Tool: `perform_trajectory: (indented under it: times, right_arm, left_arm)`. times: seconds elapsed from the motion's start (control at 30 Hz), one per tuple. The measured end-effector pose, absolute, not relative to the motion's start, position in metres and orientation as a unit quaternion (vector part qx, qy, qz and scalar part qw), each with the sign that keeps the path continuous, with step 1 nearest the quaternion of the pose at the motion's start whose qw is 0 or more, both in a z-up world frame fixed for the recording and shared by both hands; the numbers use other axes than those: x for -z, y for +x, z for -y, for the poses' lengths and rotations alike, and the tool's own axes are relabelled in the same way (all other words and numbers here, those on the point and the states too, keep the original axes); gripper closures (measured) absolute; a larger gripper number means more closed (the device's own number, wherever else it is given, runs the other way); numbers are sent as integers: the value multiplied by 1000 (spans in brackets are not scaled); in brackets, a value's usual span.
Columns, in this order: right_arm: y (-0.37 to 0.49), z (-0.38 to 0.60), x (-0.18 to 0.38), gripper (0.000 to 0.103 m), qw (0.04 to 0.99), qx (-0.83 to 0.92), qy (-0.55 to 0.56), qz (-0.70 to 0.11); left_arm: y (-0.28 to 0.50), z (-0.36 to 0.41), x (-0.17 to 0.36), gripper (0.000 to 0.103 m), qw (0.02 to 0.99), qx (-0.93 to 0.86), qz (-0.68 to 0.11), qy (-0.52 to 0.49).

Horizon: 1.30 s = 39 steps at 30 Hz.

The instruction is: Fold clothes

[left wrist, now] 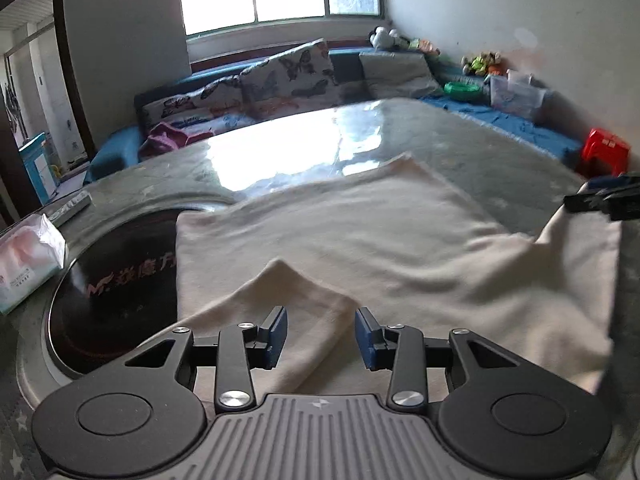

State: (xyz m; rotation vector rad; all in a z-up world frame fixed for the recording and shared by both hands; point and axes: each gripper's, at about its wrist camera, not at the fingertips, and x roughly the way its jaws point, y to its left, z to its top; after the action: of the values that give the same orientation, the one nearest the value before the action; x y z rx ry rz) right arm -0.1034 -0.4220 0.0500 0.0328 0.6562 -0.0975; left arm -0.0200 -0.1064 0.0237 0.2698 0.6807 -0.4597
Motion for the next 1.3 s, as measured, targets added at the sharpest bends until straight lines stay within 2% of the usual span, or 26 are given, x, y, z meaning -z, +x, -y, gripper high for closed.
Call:
perform_trajectory:
  times: [0.07, 0.1, 0.13, 0.23, 0.4, 0.57, 0.8, 1.0, 1.1, 1.3]
  right_arm:
    - [-105, 411, -55, 32, 948, 29, 14, -318]
    - [-106, 405, -58, 32, 948, 18, 13, -316]
    - [-107, 399, -60, 32, 949, 7, 11, -315]
    - [-109, 381, -64, 32, 950, -21, -3, -310]
    - [-111, 358, -66, 32, 948, -57, -24, -313]
    - [-114, 335, -65, 32, 942, -97, -40, -318]
    - [-117, 303, -64, 32, 931, -152, -61, -325]
    - [-117, 267, -62, 32, 916, -213, -87, -330]
    - [-118, 251, -61, 32, 908, -242, -91, -330]
    - [-120, 218, -54, 32, 889, -290, -117, -334]
  left_arm:
    - [-18, 107, -16, 69, 908, 217, -331, 136]
    - [-19, 106, -15, 77, 910, 217, -325, 136]
    - [-20, 103, -16, 93, 912, 220, -321, 132]
    - [-17, 90, -24, 100, 921, 214, -311, 94]
    - [-17, 29, -58, 101, 946, 164, -278, 5]
    - [-27, -38, -78, 101, 962, 94, -251, -44]
    - [-38, -110, -58, 100, 960, -10, -272, -69]
    - [-43, -130, -31, 100, 947, -58, -311, -59]
    - [-46, -135, -24, 95, 940, -87, -326, -53]
    - [-55, -132, -37, 95, 944, -93, -309, -66]
